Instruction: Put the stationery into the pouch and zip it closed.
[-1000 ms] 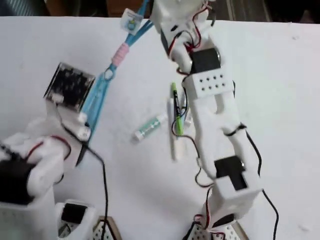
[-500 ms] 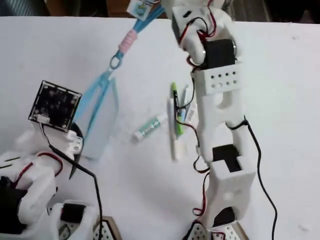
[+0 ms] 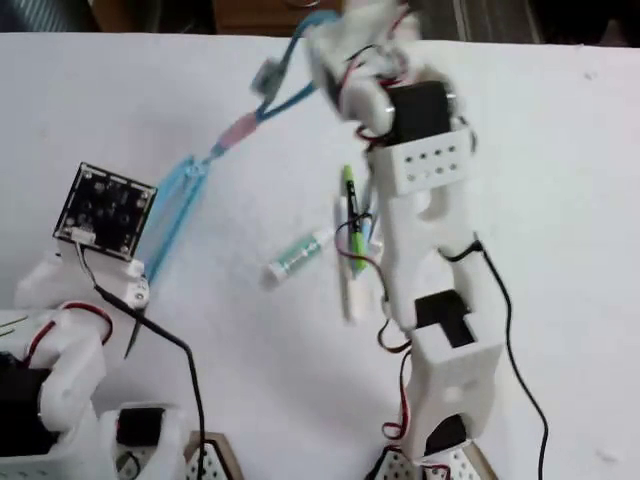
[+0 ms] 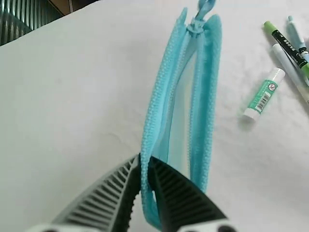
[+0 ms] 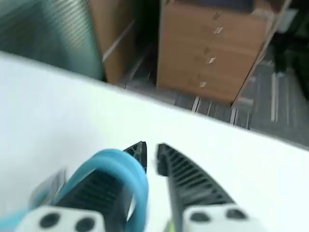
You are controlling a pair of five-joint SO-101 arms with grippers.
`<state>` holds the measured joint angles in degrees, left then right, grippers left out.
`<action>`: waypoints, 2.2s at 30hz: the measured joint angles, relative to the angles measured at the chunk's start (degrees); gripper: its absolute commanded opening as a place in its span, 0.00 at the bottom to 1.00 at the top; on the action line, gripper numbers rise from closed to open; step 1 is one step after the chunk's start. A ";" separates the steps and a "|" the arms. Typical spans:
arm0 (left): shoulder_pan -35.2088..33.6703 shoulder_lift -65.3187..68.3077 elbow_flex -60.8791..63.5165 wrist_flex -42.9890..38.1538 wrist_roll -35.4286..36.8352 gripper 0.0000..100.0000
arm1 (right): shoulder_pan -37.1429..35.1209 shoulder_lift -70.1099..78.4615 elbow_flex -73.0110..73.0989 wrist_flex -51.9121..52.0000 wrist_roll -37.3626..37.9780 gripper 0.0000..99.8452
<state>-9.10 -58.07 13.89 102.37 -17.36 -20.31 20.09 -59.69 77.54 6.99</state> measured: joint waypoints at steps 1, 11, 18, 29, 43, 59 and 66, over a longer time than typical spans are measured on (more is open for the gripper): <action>0.00 0.00 -0.35 0.00 0.00 0.02 | -0.53 -0.09 0.00 2.11 1.14 0.31; -0.62 4.13 -8.18 0.09 0.00 0.02 | -1.23 -10.55 -0.53 21.98 21.45 0.39; -0.53 12.31 -15.12 0.09 0.00 0.02 | -5.01 -23.21 6.51 22.59 26.29 0.37; 3.78 13.19 -15.38 0.09 0.53 0.02 | -19.25 -53.36 54.07 8.35 34.29 0.37; 3.78 13.19 -15.30 0.09 2.64 0.02 | -22.59 -62.33 90.11 -36.31 28.48 0.37; 3.78 13.19 -15.12 0.09 2.73 0.02 | -23.56 -36.75 45.98 -5.27 -35.08 0.37; 3.78 13.19 -15.03 0.09 2.73 0.02 | -24.00 -20.13 15.12 13.27 -48.79 0.22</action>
<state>-5.32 -44.88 -1.14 102.46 -14.64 -44.31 -0.04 -44.57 90.81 -41.80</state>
